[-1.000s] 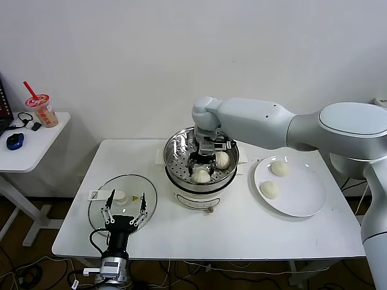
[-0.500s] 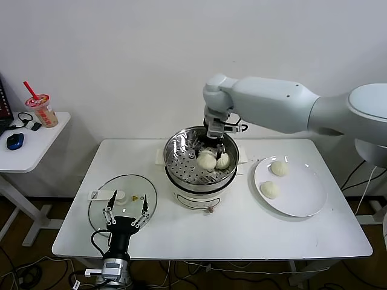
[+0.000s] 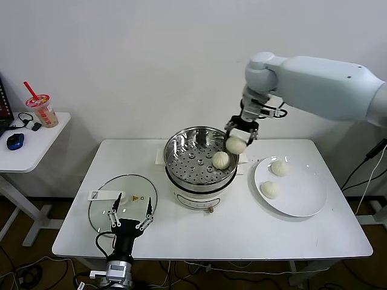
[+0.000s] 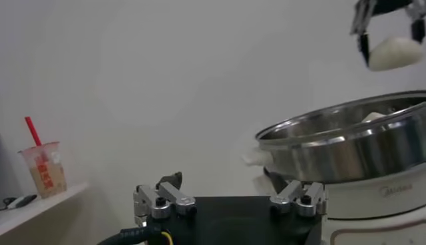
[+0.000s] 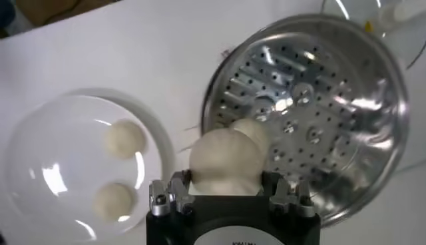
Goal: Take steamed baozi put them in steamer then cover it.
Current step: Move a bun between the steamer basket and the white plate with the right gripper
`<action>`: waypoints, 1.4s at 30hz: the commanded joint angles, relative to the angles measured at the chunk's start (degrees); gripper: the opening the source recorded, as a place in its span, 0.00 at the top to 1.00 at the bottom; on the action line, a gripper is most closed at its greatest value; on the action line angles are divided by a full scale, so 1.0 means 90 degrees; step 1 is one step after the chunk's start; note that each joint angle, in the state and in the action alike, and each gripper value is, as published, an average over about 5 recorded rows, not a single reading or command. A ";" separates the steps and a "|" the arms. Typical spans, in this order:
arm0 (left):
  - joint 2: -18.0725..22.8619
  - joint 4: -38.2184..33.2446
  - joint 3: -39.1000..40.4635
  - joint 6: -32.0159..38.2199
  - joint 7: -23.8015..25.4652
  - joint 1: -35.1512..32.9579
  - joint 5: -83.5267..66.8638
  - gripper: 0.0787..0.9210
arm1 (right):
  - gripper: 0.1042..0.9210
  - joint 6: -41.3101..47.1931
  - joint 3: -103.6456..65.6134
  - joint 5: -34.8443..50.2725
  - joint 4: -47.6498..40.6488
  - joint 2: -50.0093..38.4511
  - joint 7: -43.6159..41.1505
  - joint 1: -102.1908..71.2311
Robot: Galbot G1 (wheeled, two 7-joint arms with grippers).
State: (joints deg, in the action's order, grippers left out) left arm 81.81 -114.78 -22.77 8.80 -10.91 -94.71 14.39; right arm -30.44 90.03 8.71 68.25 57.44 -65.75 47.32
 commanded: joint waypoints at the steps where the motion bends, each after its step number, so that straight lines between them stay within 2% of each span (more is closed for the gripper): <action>1: 0.0003 0.0034 0.0068 -0.0013 -0.0006 0.0005 0.0051 0.12 | 0.29 0.0974 0.0591 -0.0042 0.0583 -0.1872 -0.0088 0.0180; 9: 0.0006 0.0066 0.0111 -0.0028 -0.0011 0.0008 0.0084 0.12 | 0.29 0.0938 0.0238 -0.0949 0.0677 -0.2741 -0.0188 -0.0533; 17: 0.0006 -0.0021 0.0103 -0.0090 -0.0022 -0.0037 0.0092 0.12 | 0.28 0.0794 -0.0812 -0.1977 0.0330 -0.3069 -0.0198 -0.2059; 28: 0.0029 -0.0043 0.0060 -0.0081 -0.0040 -0.0160 0.0119 0.12 | 0.27 0.0624 -0.2113 -0.2651 -0.0390 -0.2721 -0.0202 -0.3508; 42: 0.0077 0.0011 0.0051 -0.0067 -0.0061 -0.0218 0.0211 0.12 | 0.27 0.0477 -0.2817 -0.2960 -0.1008 -0.2109 -0.0201 -0.4103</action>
State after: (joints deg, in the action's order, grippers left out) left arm 82.45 -114.72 -22.31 8.17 -11.43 -96.61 16.21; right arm -25.66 70.20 -15.12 62.54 36.35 -67.53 16.01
